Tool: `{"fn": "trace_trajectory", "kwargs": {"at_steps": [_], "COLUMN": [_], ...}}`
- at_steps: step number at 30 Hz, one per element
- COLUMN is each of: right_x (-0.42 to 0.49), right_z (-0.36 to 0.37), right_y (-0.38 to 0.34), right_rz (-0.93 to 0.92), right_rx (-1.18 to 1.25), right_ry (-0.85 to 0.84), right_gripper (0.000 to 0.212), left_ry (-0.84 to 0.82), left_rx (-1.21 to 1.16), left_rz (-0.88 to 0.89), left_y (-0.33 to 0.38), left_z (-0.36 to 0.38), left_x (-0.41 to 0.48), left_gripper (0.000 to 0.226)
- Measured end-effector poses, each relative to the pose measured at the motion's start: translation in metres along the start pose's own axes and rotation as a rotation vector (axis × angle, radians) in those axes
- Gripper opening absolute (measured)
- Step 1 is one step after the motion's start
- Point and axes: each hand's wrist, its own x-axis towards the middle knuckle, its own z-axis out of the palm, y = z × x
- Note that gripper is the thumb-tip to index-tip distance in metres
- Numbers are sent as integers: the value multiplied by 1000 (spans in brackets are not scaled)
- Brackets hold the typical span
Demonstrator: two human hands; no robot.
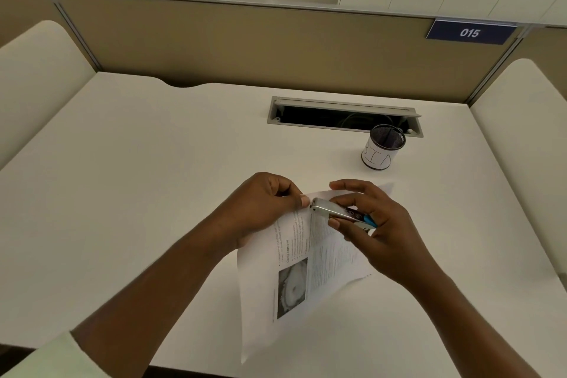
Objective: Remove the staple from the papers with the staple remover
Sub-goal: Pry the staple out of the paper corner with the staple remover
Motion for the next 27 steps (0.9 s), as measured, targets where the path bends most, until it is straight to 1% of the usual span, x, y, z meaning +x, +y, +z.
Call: {"fn": "trace_trajectory", "kwargs": {"at_steps": [6,10,14,16,18,22,25,27], "right_x": [-4,-6,-6,-6,-5,-3,-2,-4], "right_z": [6,10,11,11,12,12,11,10], "right_y": [-3,-3,-4,-3,-2,-1,2,4], "right_rz": [-77,-103,-128,-161,-227,-386,-489,-561], "right_rx": [-81,-114,-149,-171,-215,-430,-556,-597], "right_ry": [95,125,125,126,133,150,185,205], "right_gripper": [20,20,23,19,17,20,16,17], "left_ry": [1,-13,-20,-29,-32,-34,-33,-33], "left_rx": [-77,-120,-129,-138,-139,-173,-181,-175], "left_rz": [-39,-62,-86,-92,-100,-130,-158,-162], "left_y": [1,2,2,0,-1,-5,-8,-8], "left_z": [1,1,2,1,1,3,3,4], "left_x": [3,7,10,12,12,12,12,12], "left_gripper": [22,21,23,21,20,16,18,18]}}
